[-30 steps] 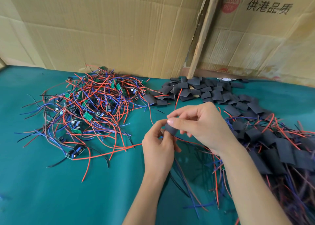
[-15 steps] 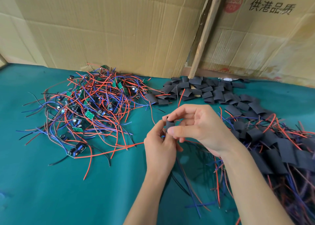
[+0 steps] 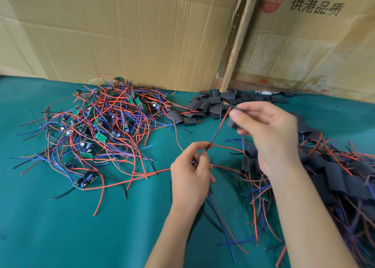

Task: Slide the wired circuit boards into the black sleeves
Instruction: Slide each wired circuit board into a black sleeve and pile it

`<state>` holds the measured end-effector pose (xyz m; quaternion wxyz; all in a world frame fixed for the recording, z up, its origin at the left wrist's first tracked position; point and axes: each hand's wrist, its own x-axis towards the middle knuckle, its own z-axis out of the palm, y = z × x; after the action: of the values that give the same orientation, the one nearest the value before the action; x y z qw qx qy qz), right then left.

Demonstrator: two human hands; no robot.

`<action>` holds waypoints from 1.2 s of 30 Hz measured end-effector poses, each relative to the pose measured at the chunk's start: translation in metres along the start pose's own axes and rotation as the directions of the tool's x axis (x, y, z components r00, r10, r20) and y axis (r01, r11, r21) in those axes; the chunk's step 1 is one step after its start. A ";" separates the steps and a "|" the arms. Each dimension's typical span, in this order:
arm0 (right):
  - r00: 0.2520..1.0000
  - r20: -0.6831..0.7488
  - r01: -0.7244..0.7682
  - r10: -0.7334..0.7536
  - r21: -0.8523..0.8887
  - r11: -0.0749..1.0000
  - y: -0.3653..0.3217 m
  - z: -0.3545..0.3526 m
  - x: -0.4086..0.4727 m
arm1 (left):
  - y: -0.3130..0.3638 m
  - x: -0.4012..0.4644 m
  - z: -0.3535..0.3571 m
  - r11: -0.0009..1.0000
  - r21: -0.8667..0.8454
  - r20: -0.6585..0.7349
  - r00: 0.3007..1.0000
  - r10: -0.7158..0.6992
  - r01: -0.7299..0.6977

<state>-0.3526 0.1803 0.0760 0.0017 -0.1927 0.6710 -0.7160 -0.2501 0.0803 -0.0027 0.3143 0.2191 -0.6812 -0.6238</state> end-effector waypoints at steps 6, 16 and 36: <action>0.889 -0.287 -0.235 0.357 0.384 0.893 0.012 -0.016 0.005 | 0.001 -0.003 0.000 0.998 0.055 0.062 0.998 0.021 -0.024; 0.913 -0.162 -0.235 0.375 0.541 0.808 0.003 -0.004 0.004 | -0.001 -0.003 0.002 0.994 0.090 0.100 0.994 0.054 -0.063; 0.897 0.236 -0.375 0.375 -0.046 0.926 0.025 0.020 -0.011 | 0.000 -0.002 -0.003 0.999 -0.016 0.026 0.999 0.035 -0.035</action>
<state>-0.3433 0.1618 0.0497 0.2207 -0.1450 0.6899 -0.6740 -0.2468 0.0800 -0.0029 0.3179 0.1964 -0.6842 -0.6263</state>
